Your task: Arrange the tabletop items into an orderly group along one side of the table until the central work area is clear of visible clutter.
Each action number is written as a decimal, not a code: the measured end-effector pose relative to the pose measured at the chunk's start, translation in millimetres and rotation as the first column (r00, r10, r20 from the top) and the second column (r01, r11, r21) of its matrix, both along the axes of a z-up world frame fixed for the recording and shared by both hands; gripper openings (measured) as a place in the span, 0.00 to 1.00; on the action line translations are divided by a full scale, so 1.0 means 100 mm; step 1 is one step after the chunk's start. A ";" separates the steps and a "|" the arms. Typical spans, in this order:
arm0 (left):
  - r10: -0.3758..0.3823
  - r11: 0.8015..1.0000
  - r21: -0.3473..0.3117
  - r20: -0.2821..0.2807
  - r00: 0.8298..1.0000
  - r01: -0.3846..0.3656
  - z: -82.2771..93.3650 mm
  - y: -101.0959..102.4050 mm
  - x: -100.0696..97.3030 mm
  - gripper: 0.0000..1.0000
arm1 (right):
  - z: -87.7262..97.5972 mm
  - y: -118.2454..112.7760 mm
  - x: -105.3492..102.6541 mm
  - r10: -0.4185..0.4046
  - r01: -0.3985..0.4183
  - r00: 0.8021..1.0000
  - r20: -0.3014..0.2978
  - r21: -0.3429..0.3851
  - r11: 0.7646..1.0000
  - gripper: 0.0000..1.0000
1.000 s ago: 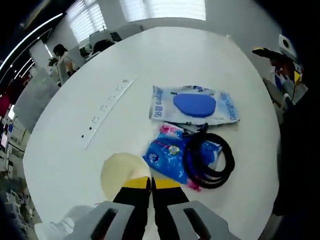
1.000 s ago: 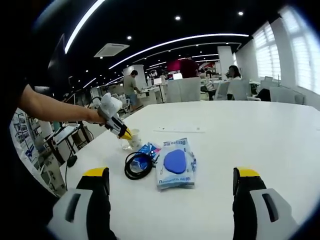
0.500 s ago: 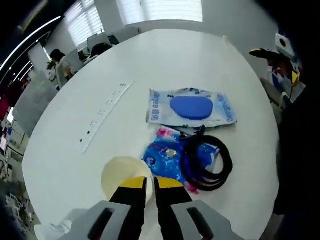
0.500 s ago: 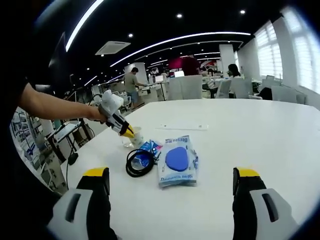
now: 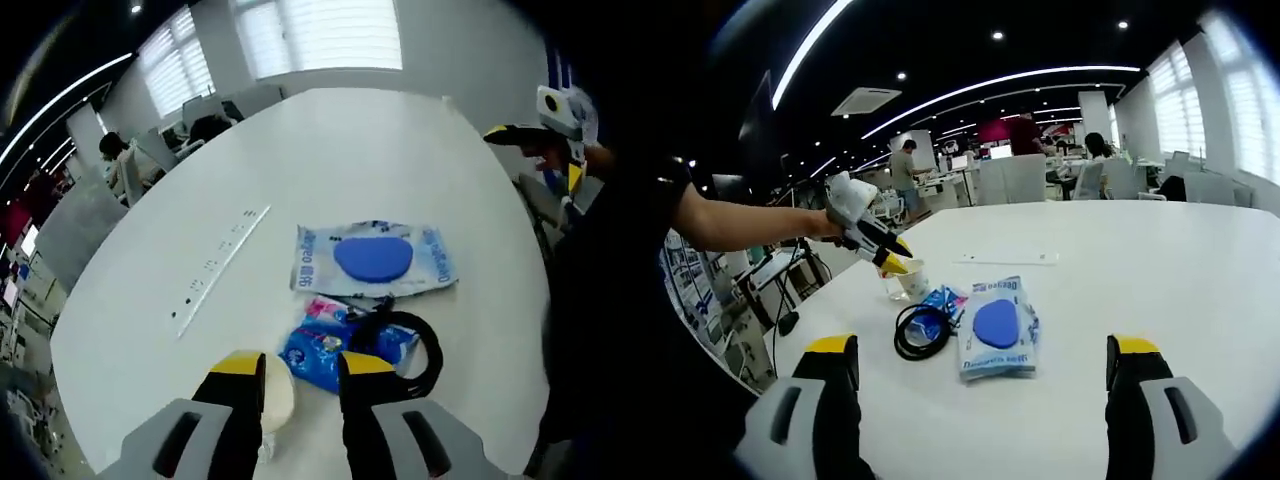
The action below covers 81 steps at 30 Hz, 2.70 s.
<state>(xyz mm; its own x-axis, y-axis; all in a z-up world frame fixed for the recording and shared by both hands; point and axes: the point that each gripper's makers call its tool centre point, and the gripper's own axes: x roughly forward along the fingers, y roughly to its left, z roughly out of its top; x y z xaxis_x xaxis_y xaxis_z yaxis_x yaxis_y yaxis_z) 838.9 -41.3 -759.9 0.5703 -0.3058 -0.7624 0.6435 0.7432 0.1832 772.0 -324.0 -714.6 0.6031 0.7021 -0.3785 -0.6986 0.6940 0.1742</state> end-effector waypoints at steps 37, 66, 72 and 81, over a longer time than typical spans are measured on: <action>0.448 0.844 -0.330 0.004 0.894 -0.422 -0.17 -0.43 -0.82 0.45 | -0.35 0.62 0.33 0.079 -0.079 0.992 -0.103 0.005 0.997 0.79; 0.512 0.788 -0.334 -0.113 0.852 -0.518 -0.71 -0.28 -0.74 0.29 | -0.97 1.30 0.37 0.105 -0.108 0.962 -0.251 0.001 0.994 0.39; 0.515 0.777 -0.345 -0.131 0.847 -0.526 -0.77 -0.26 -0.68 0.28 | -1.07 1.42 0.39 0.103 -0.115 0.961 -0.258 -0.032 0.993 0.32; 0.523 0.759 -0.355 -0.165 0.836 -0.545 -0.84 -0.22 -0.59 0.23 | -1.18 1.63 0.40 0.111 -0.128 0.948 -0.299 -0.035 0.991 0.28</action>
<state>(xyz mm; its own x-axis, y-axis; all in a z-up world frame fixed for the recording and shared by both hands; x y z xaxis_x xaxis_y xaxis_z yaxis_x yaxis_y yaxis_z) 780.1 -63.7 -843.6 0.6899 -0.2290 -0.6868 0.1219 0.9719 -0.2016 812.1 -161.1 -833.0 0.3711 0.7362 -0.5660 -0.6994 0.6225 0.3512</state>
